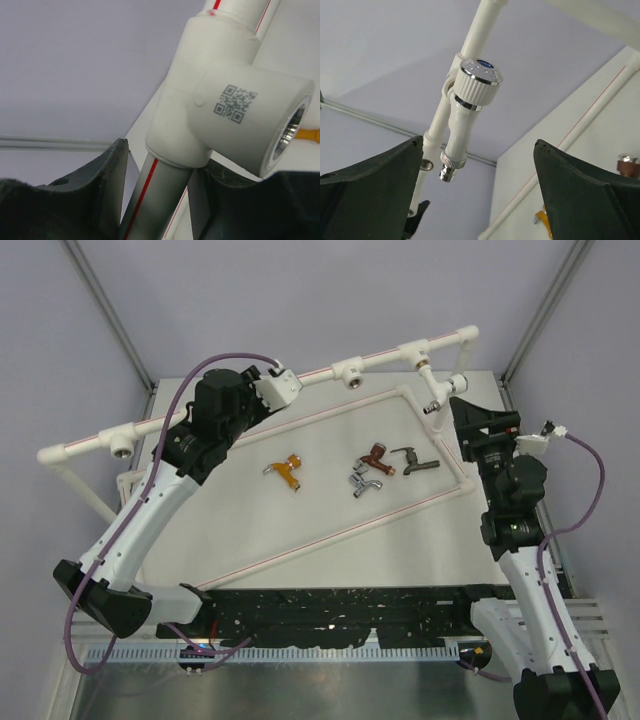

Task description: Install the water faucets

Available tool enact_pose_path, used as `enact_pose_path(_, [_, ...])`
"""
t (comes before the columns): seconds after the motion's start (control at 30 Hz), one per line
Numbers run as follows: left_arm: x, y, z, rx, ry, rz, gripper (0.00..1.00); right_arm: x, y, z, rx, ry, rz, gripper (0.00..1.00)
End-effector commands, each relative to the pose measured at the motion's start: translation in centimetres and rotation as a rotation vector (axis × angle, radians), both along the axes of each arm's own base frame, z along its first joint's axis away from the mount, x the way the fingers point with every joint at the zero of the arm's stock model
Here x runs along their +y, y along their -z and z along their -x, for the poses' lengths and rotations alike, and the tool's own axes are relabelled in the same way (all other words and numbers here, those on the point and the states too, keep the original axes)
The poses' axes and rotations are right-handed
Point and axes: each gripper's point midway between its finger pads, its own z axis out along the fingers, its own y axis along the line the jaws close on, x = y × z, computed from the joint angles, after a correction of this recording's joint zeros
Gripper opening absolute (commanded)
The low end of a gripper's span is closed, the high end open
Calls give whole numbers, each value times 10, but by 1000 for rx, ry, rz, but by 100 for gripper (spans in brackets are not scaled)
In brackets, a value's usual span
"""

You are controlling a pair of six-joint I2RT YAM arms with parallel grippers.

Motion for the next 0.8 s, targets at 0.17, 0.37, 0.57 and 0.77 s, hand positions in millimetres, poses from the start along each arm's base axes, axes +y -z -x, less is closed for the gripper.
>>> enact_pose_path(0.17, [19,14,-1,95,-263,272,14,-33,10,48,-163,187,1173,95])
enact_pose_path(0.37, [14,1,3,118,-262,355,39,-34,-10,57,-413,316,1783,95])
enact_pose_path(0.57, [12,-41,19,143,-282,515,78,-27,-52,54,-609,461,2178,95])
enact_pose_path(0.77, [27,-76,54,68,-257,667,95,-23,-76,43,-669,494,2323,95])
